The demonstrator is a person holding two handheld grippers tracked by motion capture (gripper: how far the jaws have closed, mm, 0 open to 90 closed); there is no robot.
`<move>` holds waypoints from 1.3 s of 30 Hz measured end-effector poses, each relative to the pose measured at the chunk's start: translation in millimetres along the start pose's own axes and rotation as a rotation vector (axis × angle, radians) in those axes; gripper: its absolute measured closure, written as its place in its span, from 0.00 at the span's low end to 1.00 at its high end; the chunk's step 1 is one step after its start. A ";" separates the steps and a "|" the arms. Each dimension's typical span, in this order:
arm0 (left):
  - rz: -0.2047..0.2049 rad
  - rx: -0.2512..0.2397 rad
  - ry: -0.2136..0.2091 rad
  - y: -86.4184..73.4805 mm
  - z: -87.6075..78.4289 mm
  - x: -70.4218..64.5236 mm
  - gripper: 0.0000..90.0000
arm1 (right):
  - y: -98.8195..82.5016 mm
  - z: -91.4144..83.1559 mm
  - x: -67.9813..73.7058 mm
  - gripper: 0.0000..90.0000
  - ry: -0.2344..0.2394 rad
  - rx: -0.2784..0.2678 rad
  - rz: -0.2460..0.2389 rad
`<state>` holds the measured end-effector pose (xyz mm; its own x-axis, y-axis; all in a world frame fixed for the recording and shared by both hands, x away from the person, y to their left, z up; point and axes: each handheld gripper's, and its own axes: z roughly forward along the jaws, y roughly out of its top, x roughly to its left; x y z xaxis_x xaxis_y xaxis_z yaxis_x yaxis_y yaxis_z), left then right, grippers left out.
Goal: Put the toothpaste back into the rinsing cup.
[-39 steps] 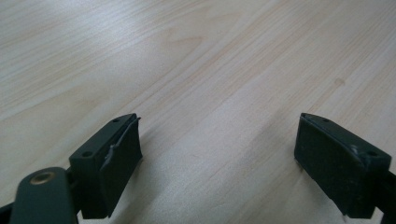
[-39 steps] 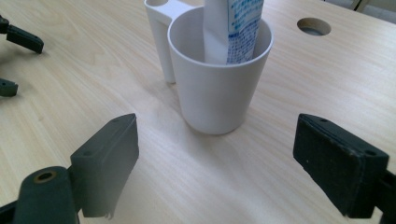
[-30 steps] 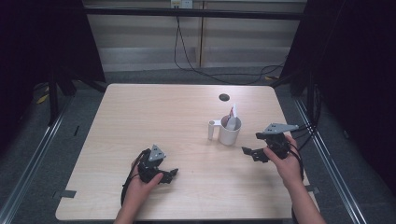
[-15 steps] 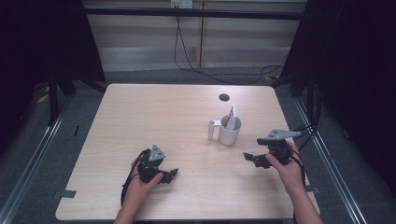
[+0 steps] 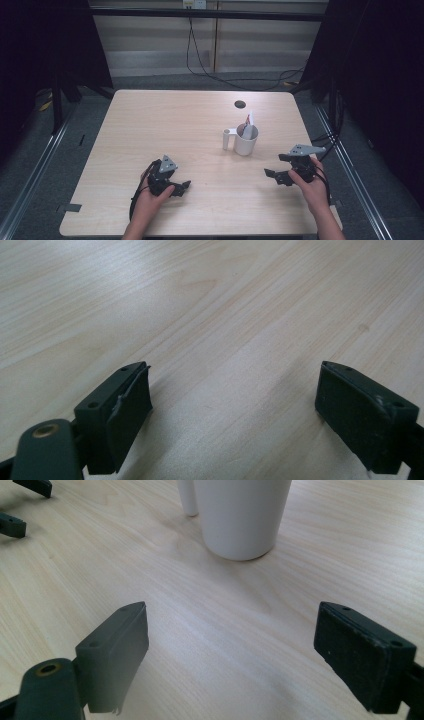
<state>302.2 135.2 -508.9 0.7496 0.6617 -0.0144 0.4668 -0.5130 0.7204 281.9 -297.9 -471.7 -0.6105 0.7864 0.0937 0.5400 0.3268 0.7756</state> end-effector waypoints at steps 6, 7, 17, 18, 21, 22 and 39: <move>0.000 -0.003 -0.001 -0.1 0.2 0.1 0.16 | -7.6 -0.4 -0.5 0.16 0.002 0.008 0.011; 0.000 -0.003 -0.001 -0.1 0.2 0.1 0.16 | -9.5 -0.2 -1.2 0.16 0.002 0.011 0.006; 0.000 -0.003 -0.001 -0.1 0.2 0.1 0.16 | -23.0 1.0 -2.5 0.16 -0.009 0.034 0.018; 0.001 -0.001 0.001 0.0 0.1 0.1 0.16 | -24.1 1.3 -2.7 0.16 -0.013 0.035 0.012; 0.000 -0.004 -0.001 -0.1 0.3 0.1 0.16 | -27.4 1.7 -3.3 0.16 -0.016 0.045 0.010; 0.000 -0.001 0.001 0.0 0.1 0.0 0.16 | -28.4 1.7 -3.5 0.16 -0.014 0.046 0.013; 0.000 -0.003 -0.001 -0.1 0.2 0.1 0.16 | -46.8 3.3 -4.0 0.16 -0.045 0.073 0.005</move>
<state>302.3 135.2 -509.1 0.7500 0.6613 -0.0147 0.4651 -0.5114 0.7226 260.9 -314.6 -510.4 -0.5820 0.8103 0.0686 0.5849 0.3584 0.7276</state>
